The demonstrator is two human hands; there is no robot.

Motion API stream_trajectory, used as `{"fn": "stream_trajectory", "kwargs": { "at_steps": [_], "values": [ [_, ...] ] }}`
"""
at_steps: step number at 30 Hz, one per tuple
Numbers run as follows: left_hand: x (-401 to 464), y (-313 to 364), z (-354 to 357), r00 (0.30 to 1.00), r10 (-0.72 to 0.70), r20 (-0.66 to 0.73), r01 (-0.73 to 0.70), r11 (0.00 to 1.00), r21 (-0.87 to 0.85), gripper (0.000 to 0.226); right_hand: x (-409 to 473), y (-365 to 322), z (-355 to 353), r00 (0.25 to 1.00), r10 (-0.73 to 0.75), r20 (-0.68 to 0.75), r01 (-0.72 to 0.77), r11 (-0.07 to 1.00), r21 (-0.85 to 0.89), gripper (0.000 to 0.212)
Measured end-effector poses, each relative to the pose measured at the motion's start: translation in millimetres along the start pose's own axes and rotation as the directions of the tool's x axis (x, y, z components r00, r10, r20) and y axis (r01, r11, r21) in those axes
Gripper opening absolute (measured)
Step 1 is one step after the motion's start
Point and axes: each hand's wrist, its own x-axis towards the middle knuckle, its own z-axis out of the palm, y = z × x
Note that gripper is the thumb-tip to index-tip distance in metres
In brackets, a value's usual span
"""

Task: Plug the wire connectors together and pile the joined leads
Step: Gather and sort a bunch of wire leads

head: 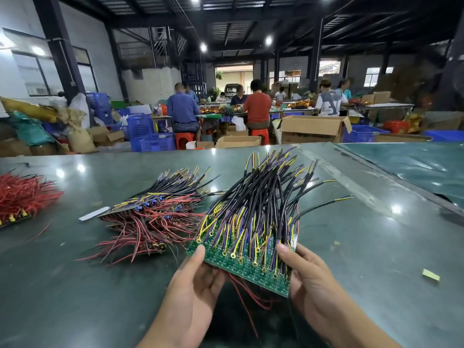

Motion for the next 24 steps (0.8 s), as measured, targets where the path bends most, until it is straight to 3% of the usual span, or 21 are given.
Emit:
{"fn": "stream_trajectory", "kwargs": {
  "at_steps": [4,9,12,14,17,20,24],
  "values": [
    [-1.7,-0.8,2.1,0.997,-0.076,0.001,0.076,0.997,0.014,0.052,-2.3,8.9,5.1,1.0,0.003,-0.003,-0.003,1.0,-0.001,0.039],
    [1.9,20.6,-11.5,0.979,-0.202,0.012,0.202,0.979,0.006,0.048,-4.5,-2.3,2.1,0.999,0.03,0.025,-0.027,0.992,-0.124,0.034],
    [2.5,24.4,-13.8,0.978,-0.206,0.018,0.2,0.963,0.183,0.055,-7.3,-13.1,-0.1,0.997,0.048,0.065,-0.035,0.981,-0.192,0.024],
    [4.2,15.5,-11.5,0.989,-0.132,-0.058,0.144,0.938,0.316,0.052,-8.8,-15.9,-1.1,0.995,0.065,0.082,-0.046,0.975,-0.218,0.023],
    [2.2,3.3,-5.0,0.98,0.094,-0.177,0.008,0.865,0.502,0.034,-8.5,-14.3,-0.3,0.994,0.098,0.042,-0.085,0.968,-0.237,0.026],
    [0.4,-0.7,-1.7,0.944,0.253,-0.213,-0.082,0.801,0.592,0.033,-5.3,-11.4,4.2,0.989,0.15,-0.01,-0.148,0.96,-0.239,0.036],
    [-4.0,-5.5,-0.7,0.928,0.335,-0.163,-0.16,0.754,0.637,0.041,-0.7,-3.5,3.8,0.971,0.161,-0.177,-0.213,0.919,-0.333,0.042]
  ]
}}
